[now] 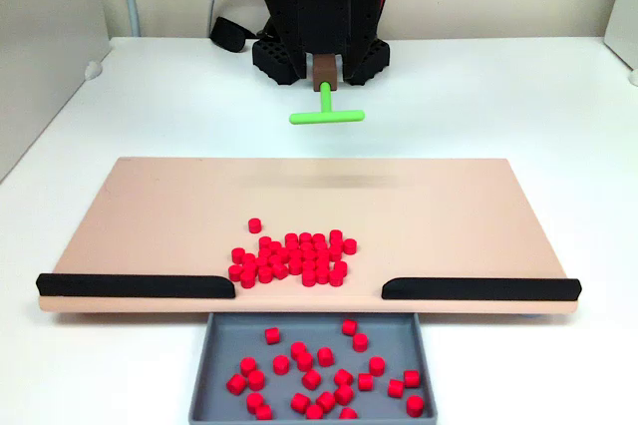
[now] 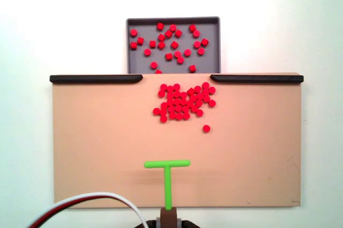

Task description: Gather the bottom side granules

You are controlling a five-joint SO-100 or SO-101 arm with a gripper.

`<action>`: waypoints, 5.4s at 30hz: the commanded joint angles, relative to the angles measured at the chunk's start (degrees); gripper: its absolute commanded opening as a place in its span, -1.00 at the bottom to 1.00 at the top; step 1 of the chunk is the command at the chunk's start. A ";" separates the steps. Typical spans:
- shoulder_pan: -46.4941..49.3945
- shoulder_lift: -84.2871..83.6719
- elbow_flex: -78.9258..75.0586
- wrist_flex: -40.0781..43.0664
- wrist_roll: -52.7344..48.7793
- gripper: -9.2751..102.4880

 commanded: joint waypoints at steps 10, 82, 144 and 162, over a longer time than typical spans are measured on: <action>0.97 0.35 -2.11 0.09 -0.70 -0.80; 9.76 -6.24 15.73 -24.26 -8.17 -0.84; 6.15 -3.52 4.04 -12.39 -7.03 -0.84; -0.44 -2.20 -3.34 -5.27 2.29 -0.84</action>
